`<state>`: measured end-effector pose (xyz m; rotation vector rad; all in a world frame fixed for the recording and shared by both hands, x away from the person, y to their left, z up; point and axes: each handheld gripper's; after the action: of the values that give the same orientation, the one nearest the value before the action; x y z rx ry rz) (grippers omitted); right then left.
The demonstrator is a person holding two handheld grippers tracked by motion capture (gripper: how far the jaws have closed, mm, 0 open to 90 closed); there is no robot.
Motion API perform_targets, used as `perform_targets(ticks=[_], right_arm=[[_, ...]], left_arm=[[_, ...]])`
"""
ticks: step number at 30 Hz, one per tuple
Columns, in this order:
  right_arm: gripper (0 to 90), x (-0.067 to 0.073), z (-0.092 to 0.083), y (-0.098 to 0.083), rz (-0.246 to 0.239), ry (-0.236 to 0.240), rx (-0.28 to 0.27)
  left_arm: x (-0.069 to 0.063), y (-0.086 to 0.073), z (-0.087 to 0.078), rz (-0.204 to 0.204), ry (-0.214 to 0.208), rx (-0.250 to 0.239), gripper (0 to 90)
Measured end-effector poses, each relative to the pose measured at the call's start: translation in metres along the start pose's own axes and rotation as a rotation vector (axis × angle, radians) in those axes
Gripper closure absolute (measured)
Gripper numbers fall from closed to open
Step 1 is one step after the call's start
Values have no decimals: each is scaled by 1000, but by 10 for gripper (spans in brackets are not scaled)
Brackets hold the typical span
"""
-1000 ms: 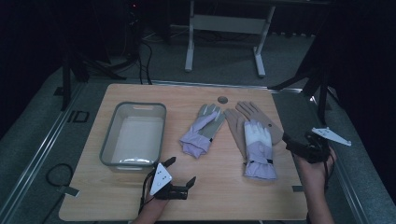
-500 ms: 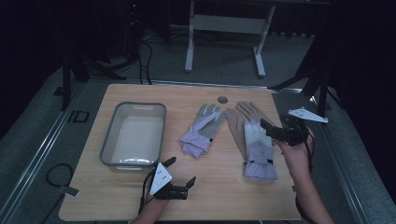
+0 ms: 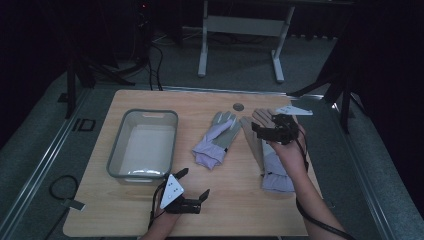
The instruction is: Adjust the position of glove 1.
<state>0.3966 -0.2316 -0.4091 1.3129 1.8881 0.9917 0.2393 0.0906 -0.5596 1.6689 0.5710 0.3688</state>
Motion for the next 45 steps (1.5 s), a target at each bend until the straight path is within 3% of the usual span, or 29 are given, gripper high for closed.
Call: perform_targets(ticks=[11,18,25,33,41,45], right_arm=[[176,38,50,-5,-40,30,81],[187,61,88,-15,-23,56,146],[214,83,117,-28,-34,47,206],[238,102,137,-37,-23,46,248],[236,113,147,-52,-51,19,277],[366,113,147,-55,-62,31,276]], left_arm=[[0,0,0,3,-1,0,12],[0,0,0,2,0,0,12],[0,0,0,1,0,1,12],[-1,0,0,5,0,3,12],[-1,0,0,7,-1,5,13],[-1,0,0,8,0,6,13]])
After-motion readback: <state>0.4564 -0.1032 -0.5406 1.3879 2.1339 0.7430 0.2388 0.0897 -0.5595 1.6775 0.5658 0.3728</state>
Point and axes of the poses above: each handheld gripper's, and its own axes: z roughly forward along the jaws, y roughly out of its top, x roughly to its left, and after that the axes turned 13 degrees about -y, right-handed
